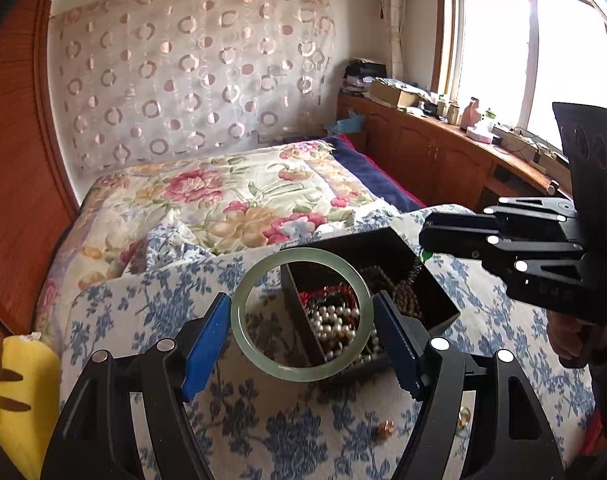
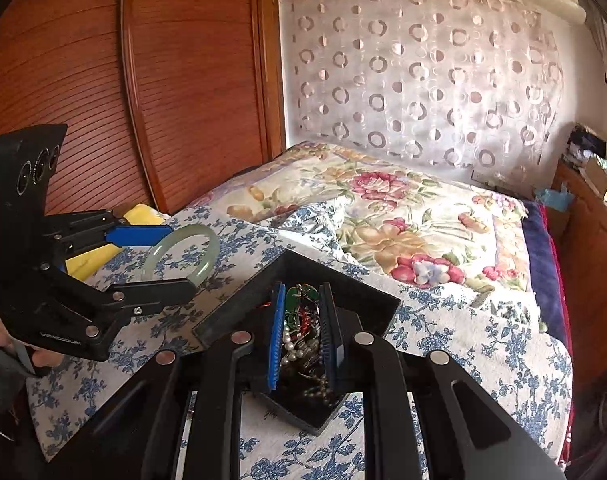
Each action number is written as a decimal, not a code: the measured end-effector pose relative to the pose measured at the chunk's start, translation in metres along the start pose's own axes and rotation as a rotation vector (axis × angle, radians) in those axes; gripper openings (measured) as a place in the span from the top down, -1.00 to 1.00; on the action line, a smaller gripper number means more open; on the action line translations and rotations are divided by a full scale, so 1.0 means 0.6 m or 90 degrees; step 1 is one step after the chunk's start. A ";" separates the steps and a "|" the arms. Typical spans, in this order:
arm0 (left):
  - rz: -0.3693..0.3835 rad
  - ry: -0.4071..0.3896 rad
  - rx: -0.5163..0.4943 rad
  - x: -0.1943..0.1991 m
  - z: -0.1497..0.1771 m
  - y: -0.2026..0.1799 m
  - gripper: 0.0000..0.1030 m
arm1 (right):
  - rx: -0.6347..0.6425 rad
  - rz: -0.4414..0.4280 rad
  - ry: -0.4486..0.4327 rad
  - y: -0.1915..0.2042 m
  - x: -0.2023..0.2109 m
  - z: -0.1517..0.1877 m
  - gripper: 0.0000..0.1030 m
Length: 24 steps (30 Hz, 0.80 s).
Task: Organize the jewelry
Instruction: 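Carry the jade bangle and green pendant into the box and release both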
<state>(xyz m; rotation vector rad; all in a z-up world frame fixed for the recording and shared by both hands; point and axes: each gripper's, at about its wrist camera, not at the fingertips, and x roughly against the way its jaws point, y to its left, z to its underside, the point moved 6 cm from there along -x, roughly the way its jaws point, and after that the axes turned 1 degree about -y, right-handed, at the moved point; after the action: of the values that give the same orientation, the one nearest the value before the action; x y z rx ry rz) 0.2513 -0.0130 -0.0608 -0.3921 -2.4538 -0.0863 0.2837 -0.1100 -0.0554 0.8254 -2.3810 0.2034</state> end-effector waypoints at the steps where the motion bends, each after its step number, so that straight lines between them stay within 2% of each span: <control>1: 0.002 0.001 0.002 -0.006 -0.003 -0.001 -0.34 | -0.001 0.003 0.004 -0.005 -0.004 0.000 0.63; 4: 0.010 0.008 0.005 -0.023 -0.011 -0.005 -0.34 | -0.011 0.009 0.013 -0.020 -0.015 0.007 0.62; 8: 0.014 0.016 0.001 -0.042 -0.019 -0.011 -0.34 | -0.035 0.017 0.018 -0.038 -0.018 0.019 0.50; 24: 0.038 0.044 -0.032 -0.108 -0.031 -0.048 -0.34 | -0.099 0.068 0.028 -0.085 0.011 0.099 0.49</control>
<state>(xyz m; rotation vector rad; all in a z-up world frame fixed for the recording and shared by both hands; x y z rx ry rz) 0.3022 -0.0602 -0.0847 -0.4761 -2.3734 -0.1349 0.2811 -0.1734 -0.1021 0.6153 -2.3671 0.0777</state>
